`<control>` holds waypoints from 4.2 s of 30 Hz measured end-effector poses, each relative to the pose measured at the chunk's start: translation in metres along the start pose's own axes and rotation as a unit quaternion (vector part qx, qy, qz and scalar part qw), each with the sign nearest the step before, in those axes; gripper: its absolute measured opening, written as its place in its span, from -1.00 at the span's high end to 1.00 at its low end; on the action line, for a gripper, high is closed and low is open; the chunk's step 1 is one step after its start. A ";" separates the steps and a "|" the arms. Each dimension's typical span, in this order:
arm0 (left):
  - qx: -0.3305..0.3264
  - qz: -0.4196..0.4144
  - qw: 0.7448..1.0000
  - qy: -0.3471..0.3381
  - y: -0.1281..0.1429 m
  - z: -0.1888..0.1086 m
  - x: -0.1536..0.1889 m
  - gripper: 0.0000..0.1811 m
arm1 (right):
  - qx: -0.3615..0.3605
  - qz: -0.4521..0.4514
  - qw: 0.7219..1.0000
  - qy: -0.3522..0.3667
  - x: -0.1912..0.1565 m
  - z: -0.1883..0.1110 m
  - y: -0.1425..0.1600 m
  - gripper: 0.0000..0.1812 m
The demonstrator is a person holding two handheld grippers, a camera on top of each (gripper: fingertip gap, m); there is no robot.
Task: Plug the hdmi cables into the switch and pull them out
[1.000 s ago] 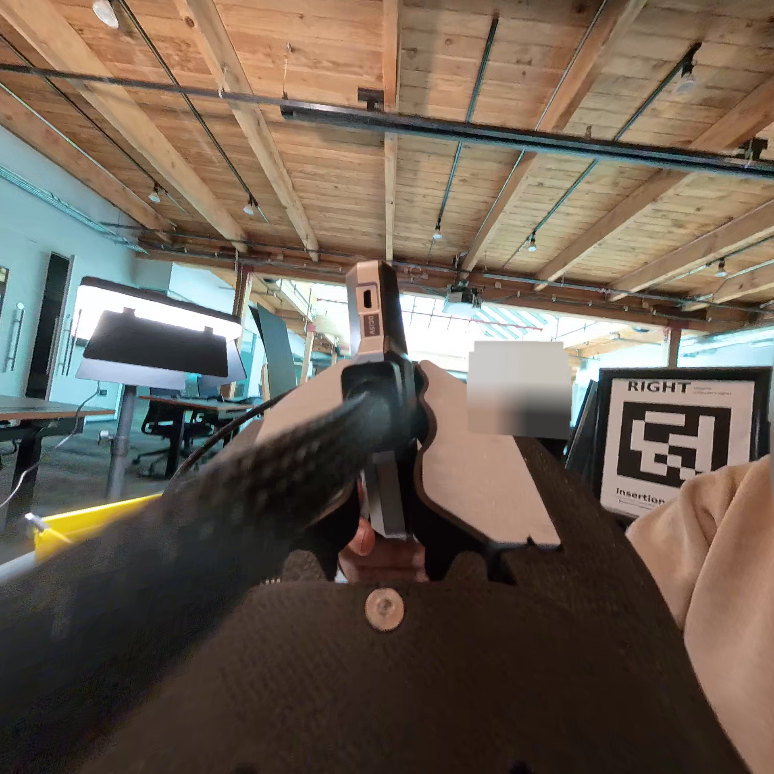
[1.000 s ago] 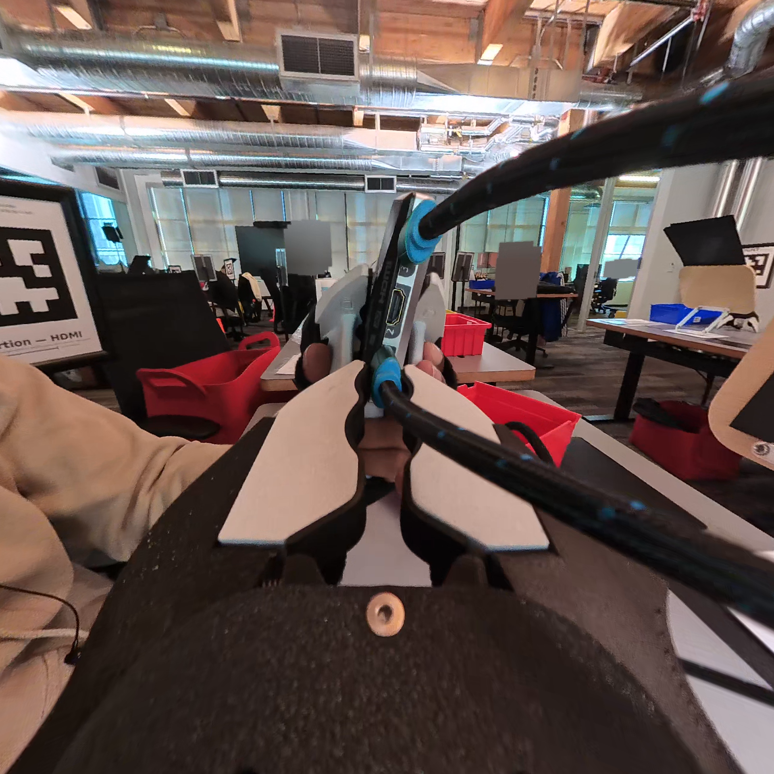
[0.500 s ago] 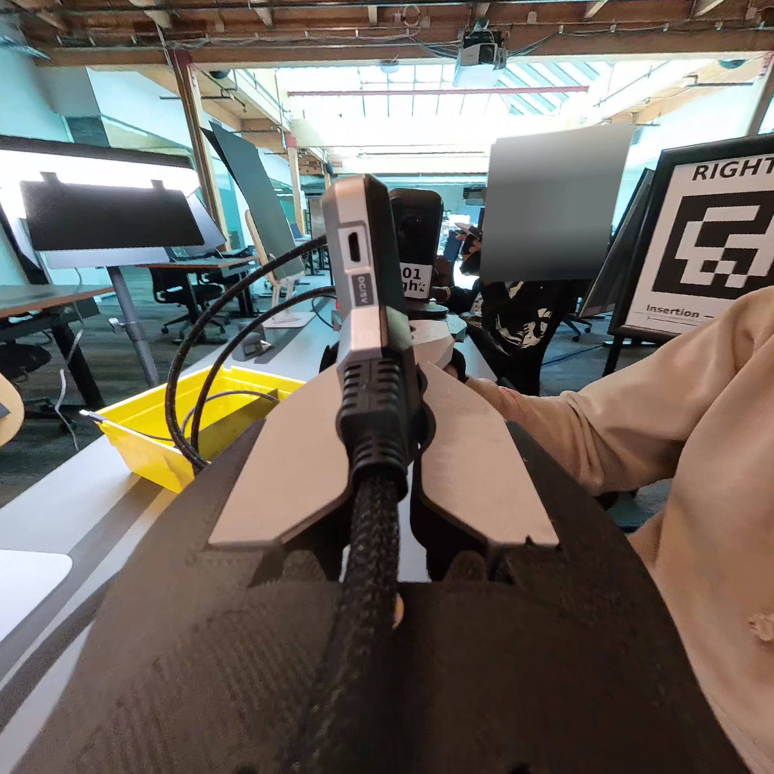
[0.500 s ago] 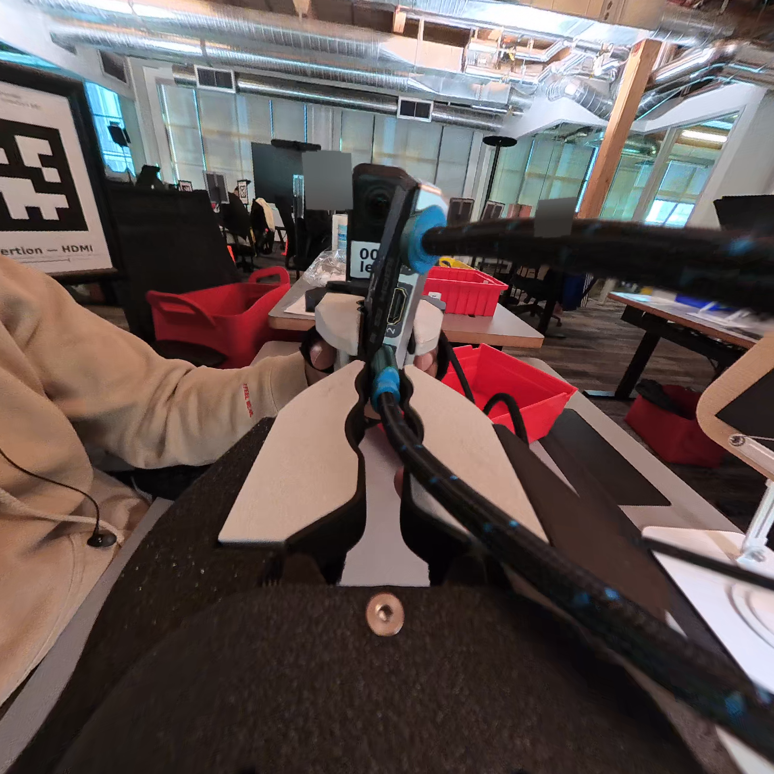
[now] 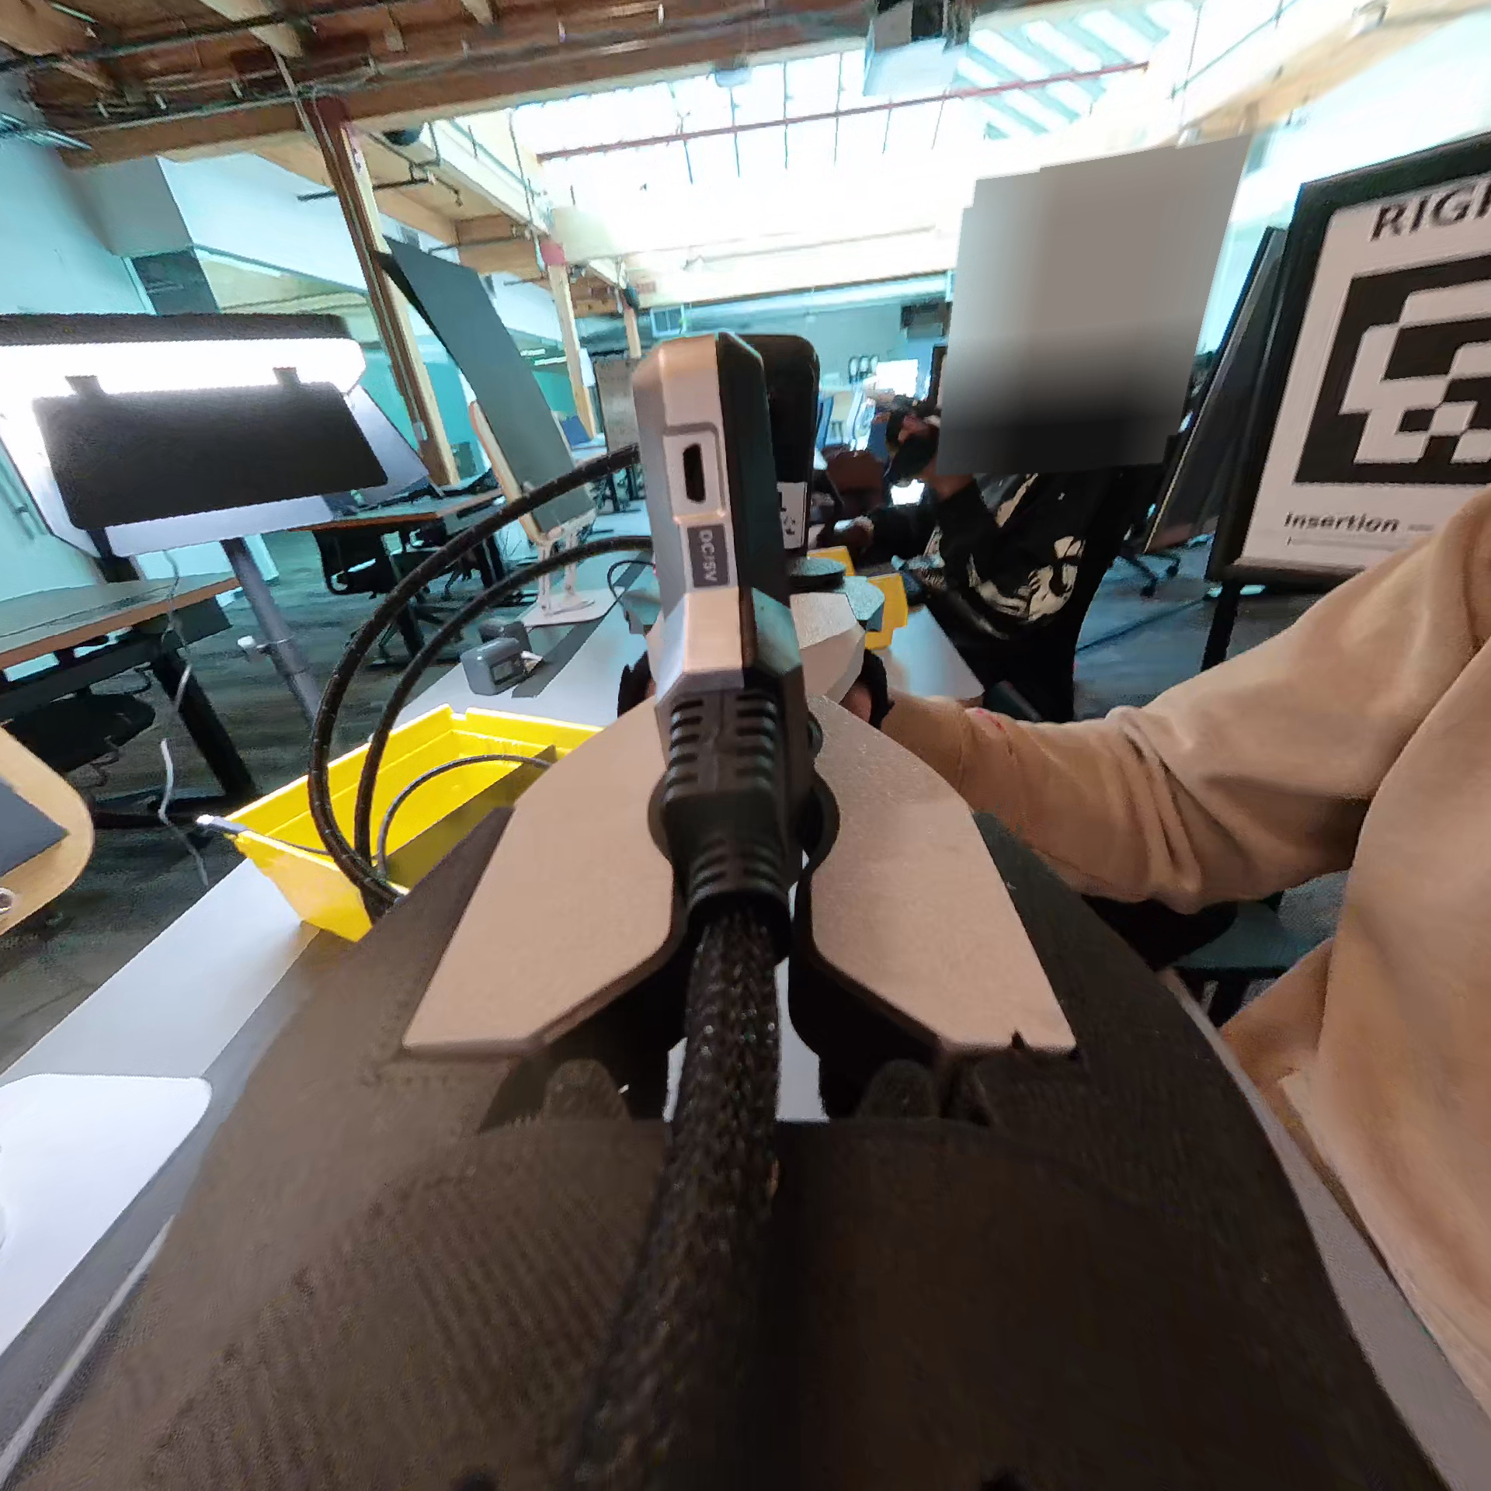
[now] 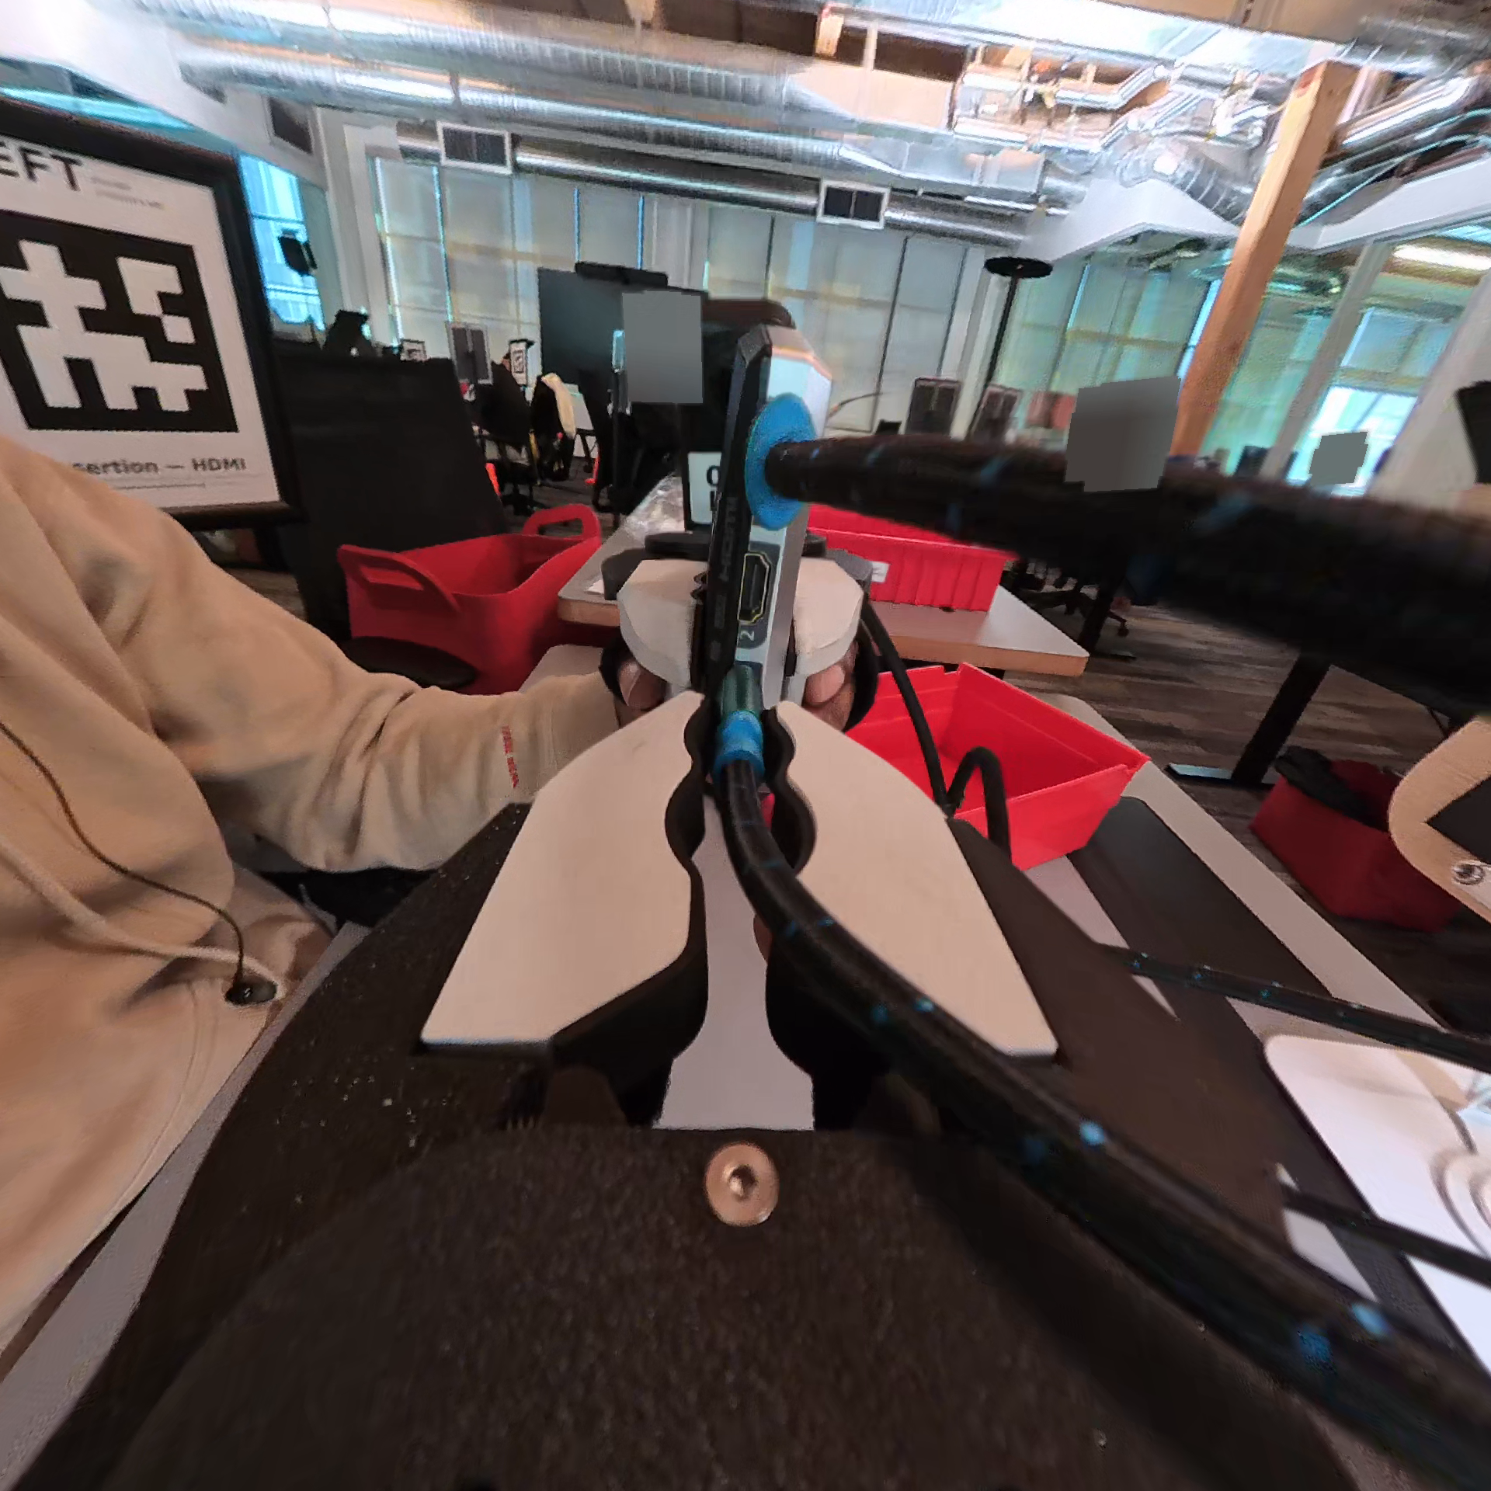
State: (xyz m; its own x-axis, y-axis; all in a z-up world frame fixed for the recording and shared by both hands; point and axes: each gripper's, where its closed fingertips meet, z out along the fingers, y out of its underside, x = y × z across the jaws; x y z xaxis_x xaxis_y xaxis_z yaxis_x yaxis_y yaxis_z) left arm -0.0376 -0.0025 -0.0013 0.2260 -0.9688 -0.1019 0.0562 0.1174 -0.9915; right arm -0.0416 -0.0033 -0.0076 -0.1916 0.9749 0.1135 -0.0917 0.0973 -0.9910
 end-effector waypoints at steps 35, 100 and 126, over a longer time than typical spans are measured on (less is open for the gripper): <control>0.007 -0.028 0.985 -0.168 -0.023 -0.071 -0.062 0.74 | -0.637 0.088 0.687 0.339 0.138 -0.217 0.159 0.87; 0.209 -0.167 0.964 -0.015 -0.005 -0.002 -0.030 0.74 | 0.161 0.080 0.981 0.074 0.034 -0.011 -0.019 0.87; -0.214 -0.036 0.974 -0.062 0.051 -0.020 -0.014 0.45 | -0.035 -0.003 0.999 0.019 0.014 -0.018 0.022 0.87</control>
State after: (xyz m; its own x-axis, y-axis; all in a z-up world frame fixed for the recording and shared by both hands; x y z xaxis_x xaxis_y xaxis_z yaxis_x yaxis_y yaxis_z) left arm -0.0573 0.0130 -0.0520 0.3529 -0.9345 -0.0460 -0.3284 -0.0777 -0.9414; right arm -0.0284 0.0160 -0.0292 -0.1539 0.9811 0.1173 -0.0243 0.1149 -0.9931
